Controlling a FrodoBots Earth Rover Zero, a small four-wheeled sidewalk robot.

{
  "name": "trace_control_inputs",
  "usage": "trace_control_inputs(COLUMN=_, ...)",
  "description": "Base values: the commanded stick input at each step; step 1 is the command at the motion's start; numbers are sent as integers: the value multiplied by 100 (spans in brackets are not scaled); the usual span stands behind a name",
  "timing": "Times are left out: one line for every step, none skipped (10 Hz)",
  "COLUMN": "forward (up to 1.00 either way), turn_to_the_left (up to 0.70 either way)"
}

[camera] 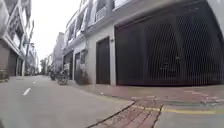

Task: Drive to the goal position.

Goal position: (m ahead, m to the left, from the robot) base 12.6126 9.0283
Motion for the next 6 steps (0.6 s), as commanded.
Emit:
trace_control_inputs(forward=46, turn_to_the_left=46)
trace_control_inputs(forward=46, turn_to_the_left=46)
trace_control_inputs(forward=46, turn_to_the_left=46)
trace_control_inputs(forward=46, turn_to_the_left=46)
trace_control_inputs(forward=46, turn_to_the_left=46)
trace_control_inputs(forward=46, turn_to_the_left=46)
